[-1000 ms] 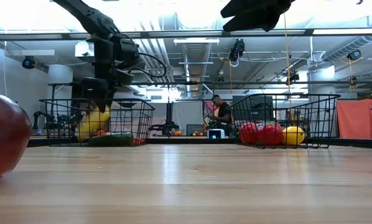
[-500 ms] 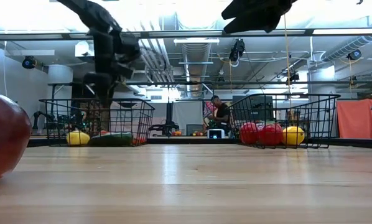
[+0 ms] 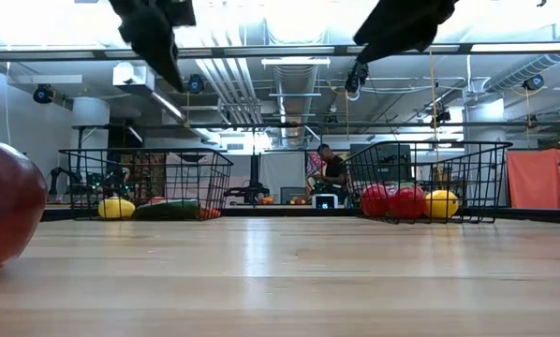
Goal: Sort produce into baskets
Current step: Put the green cucumber into the left black wire basket
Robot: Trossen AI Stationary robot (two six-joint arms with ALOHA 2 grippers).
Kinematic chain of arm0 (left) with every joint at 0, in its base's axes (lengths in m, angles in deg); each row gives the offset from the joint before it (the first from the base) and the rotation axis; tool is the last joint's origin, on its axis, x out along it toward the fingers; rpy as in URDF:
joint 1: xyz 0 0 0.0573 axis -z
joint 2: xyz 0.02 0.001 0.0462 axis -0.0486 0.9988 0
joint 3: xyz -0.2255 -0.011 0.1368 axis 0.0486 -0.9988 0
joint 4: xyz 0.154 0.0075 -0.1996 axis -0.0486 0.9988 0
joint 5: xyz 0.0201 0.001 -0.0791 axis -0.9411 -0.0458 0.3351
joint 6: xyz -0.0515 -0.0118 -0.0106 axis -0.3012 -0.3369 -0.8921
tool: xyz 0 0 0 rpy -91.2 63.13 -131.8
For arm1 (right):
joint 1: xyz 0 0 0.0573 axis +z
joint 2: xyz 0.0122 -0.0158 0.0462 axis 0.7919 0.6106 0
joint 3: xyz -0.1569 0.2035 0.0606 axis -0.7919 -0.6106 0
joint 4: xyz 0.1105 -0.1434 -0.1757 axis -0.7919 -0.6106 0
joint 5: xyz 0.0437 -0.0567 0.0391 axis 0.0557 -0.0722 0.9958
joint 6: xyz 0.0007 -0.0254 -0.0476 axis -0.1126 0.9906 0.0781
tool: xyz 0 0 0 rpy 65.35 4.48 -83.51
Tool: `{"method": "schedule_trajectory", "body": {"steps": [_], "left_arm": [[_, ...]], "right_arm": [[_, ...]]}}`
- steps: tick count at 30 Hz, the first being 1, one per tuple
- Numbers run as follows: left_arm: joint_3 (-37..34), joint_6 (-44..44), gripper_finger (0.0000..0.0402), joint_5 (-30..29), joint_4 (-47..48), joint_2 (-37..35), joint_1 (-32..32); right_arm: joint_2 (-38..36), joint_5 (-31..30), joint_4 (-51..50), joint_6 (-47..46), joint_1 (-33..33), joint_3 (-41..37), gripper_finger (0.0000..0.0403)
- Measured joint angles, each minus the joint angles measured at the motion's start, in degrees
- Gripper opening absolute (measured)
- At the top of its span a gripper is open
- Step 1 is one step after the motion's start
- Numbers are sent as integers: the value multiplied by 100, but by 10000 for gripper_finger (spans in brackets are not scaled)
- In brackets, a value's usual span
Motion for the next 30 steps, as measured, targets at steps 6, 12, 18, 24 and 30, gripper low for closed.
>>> {"method": "schedule_trajectory", "body": {"steps": [6,12,18,24,30], "left_arm": [[-642,-773,208,-242,-1301,-657,1242],[-1303,-1250,208,-1723,-2297,-778,2416],[-1663,-1674,208,-2230,-2724,-632,3077],[-1691,-2106,208,-2246,-2728,-492,3374],[-1691,-2556,208,-1583,-2678,-370,3724]], "right_arm": [[58,630,-1280,-811,2,563,281],[505,1542,-2690,-1520,2,1179,281],[1071,2863,-3806,-2052,5,1539,281],[1349,3853,-4165,-2373,155,1541,281],[1416,4013,-4195,-2745,447,1541,281]]}}
